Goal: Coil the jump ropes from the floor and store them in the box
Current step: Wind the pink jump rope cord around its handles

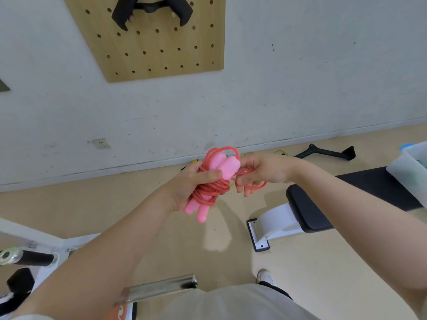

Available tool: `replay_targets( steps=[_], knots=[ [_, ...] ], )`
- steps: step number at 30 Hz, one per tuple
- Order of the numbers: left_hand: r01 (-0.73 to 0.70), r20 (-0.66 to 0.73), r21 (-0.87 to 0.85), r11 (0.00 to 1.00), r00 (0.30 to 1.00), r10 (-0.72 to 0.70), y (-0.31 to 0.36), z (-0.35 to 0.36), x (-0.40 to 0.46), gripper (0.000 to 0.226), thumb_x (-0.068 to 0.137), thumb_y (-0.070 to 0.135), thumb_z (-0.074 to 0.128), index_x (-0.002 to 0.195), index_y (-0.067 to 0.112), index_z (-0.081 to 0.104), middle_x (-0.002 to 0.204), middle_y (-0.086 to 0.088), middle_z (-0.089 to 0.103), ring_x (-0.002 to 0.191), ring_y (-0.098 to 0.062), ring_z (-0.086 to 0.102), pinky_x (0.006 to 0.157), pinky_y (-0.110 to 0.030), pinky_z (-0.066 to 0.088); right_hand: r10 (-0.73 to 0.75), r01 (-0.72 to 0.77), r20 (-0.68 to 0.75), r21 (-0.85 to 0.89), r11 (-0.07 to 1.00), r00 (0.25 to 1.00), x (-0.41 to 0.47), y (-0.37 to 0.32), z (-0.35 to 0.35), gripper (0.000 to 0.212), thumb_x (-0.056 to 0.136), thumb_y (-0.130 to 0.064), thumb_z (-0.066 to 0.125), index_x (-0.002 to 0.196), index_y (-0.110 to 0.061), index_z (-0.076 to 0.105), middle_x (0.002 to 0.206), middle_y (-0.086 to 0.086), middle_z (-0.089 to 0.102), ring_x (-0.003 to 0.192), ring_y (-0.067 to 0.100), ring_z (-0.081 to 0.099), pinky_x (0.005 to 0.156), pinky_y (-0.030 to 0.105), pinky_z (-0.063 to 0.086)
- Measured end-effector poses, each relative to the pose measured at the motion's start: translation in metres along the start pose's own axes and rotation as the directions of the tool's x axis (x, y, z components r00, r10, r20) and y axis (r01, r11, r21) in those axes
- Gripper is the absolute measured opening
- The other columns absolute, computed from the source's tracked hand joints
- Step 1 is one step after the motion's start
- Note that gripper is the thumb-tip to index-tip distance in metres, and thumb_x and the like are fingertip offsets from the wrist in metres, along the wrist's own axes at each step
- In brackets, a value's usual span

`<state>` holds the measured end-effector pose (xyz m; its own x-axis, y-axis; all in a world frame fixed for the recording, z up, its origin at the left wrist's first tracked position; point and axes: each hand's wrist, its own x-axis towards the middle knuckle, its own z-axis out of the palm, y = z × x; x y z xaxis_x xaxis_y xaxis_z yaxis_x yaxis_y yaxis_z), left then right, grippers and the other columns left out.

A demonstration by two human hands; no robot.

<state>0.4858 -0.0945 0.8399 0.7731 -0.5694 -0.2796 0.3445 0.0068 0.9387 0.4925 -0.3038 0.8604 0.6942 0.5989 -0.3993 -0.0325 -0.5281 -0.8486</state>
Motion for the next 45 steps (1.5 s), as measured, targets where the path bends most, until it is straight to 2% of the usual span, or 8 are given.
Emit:
replay_targets(
  steps=[7,13,18,22,25,30,38,45],
  knots=[
    [-0.051,-0.099,-0.006,0.999,0.994,0.05,-0.002,-0.011,-0.005,0.03,0.065,0.02,0.066,0.093,0.011,0.061,0.064,0.0,0.066,0.055,-0.015,0.058,0.055,-0.028,0.047,0.038,0.028,-0.227,0.279,0.96,0.973,-0.011,-0.002,-0.013,0.013,0.094,-0.003,0.048,0.083,-0.006,0.053,0.068,0.015,0.055,0.028,0.005,0.032,0.034,0.014,0.023],
    [-0.032,-0.099,0.33,0.943,0.993,0.068,0.0,-0.004,-0.008,0.035,0.076,0.0,0.072,0.094,0.028,0.06,0.06,0.008,0.062,0.046,-0.012,0.052,0.046,-0.024,0.043,0.013,-0.042,-0.287,-0.095,0.995,0.958,-0.003,-0.023,-0.006,0.02,0.097,-0.015,0.044,0.091,-0.013,0.063,0.063,0.004,0.059,0.036,0.009,0.044,0.04,0.021,0.033],
    [-0.018,-0.21,0.652,0.758,0.956,0.203,-0.005,0.003,-0.003,0.041,0.068,0.02,0.079,0.099,0.037,0.058,0.073,0.014,0.064,0.058,-0.008,0.059,0.051,-0.023,0.047,0.029,-0.105,-0.267,-0.275,0.956,0.963,-0.001,-0.032,-0.006,0.02,0.095,-0.02,0.046,0.093,-0.017,0.066,0.064,-0.002,0.054,0.05,0.017,0.051,0.055,0.032,0.044],
    [0.061,-0.325,0.665,0.745,0.921,0.215,-0.014,0.007,0.0,0.04,0.067,0.038,0.07,0.104,0.03,0.058,0.08,0.008,0.064,0.066,-0.014,0.059,0.054,-0.025,0.043,-0.072,-0.079,-0.203,-0.651,0.755,0.977,0.0,-0.051,0.008,0.022,0.092,-0.024,0.051,0.089,-0.01,0.067,0.065,-0.004,0.05,0.059,0.002,0.052,0.062,0.022,0.042],
    [0.124,-0.368,0.645,0.754,0.915,0.165,-0.016,0.012,0.004,0.03,0.073,0.033,0.072,0.097,0.028,0.057,0.073,0.006,0.065,0.054,-0.012,0.058,0.049,-0.022,0.04,-0.118,-0.097,-0.194,-0.827,0.554,0.974,0.007,-0.053,0.028,0.023,0.09,-0.023,0.049,0.092,-0.009,0.068,0.085,0.005,0.045,0.081,0.025,0.055,0.07,0.035,0.045],
    [0.242,-0.484,0.625,0.743,0.866,0.125,-0.024,0.014,0.011,0.015,0.071,0.021,0.058,0.085,0.022,0.054,0.067,0.003,0.067,0.052,-0.016,0.061,0.047,-0.024,0.046,-0.176,-0.079,-0.158,-0.919,0.387,0.972,0.023,-0.048,0.049,0.02,0.092,-0.012,0.043,0.102,-0.01,0.059,0.091,0.004,0.045,0.082,0.028,0.054,0.05,0.026,0.035],
    [0.115,-0.601,-0.005,0.993,0.794,-0.094,-0.034,0.02,0.013,0.015,0.088,0.011,0.057,0.075,0.017,0.056,0.055,0.0,0.055,0.036,-0.008,0.044,0.037,-0.019,0.034,-0.111,-0.114,-0.562,-0.35,0.93,0.819,0.04,-0.016,0.068,0.029,0.085,-0.023,0.058,0.061,-0.015,0.043,0.065,0.002,0.051,0.068,0.023,0.048,0.059,0.029,0.037],
    [0.029,-0.239,-0.131,0.991,0.969,-0.06,-0.019,0.032,0.018,0.026,0.084,-0.005,0.048,0.105,0.005,0.06,0.083,-0.008,0.063,0.063,-0.015,0.063,0.053,-0.026,0.053,-0.039,-0.158,-0.632,-0.251,0.955,0.774,0.021,0.007,0.043,0.041,0.09,-0.024,0.054,0.053,-0.015,0.038,0.059,0.012,0.05,0.061,0.023,0.044,0.06,0.034,0.029]
  ],
)
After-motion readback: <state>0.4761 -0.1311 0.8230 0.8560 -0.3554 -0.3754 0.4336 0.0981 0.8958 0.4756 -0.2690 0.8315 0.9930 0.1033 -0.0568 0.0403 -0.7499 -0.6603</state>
